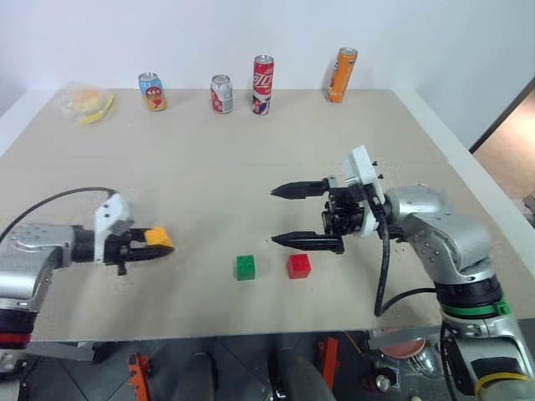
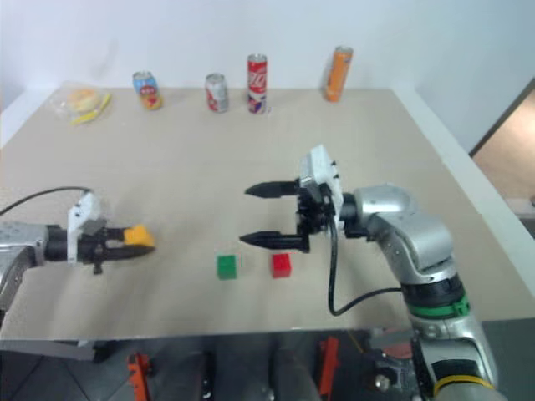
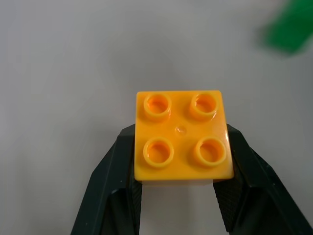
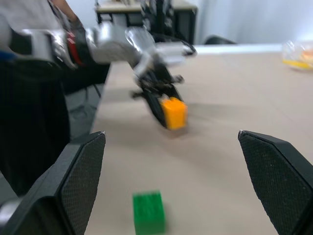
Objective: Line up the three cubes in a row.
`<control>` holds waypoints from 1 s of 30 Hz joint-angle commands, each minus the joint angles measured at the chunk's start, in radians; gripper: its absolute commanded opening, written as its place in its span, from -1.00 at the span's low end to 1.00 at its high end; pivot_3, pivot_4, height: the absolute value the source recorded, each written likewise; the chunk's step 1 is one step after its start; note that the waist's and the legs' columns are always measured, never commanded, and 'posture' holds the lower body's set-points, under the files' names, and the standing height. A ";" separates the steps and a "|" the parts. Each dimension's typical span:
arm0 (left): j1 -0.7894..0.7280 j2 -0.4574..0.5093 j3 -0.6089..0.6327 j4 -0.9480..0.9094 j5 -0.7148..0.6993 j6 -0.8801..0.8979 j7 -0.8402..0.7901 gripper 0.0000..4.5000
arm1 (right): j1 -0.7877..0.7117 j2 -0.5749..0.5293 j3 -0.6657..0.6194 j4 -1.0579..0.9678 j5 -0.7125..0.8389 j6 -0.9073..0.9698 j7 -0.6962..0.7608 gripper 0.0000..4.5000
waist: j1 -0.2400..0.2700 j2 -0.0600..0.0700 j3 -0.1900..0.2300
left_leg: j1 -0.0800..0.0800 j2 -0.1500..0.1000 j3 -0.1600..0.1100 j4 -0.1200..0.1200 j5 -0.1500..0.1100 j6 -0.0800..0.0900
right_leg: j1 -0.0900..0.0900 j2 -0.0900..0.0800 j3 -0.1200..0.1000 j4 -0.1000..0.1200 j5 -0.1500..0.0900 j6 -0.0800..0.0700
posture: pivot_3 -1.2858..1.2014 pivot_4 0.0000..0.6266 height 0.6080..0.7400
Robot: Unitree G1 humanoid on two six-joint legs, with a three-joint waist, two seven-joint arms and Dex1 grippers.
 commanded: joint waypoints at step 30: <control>-0.089 -0.033 -0.221 0.066 0.134 -0.199 -0.122 -0.40 | 0.050 -0.072 -0.069 -0.087 0.034 0.027 -0.007 1.00 | -0.001 0.000 0.000 | 0.001 0.001 0.000 0.001 0.000 0.000 | 0.000 0.003 0.003 0.000 0.001 0.000 | 0.03 -0.52 1.00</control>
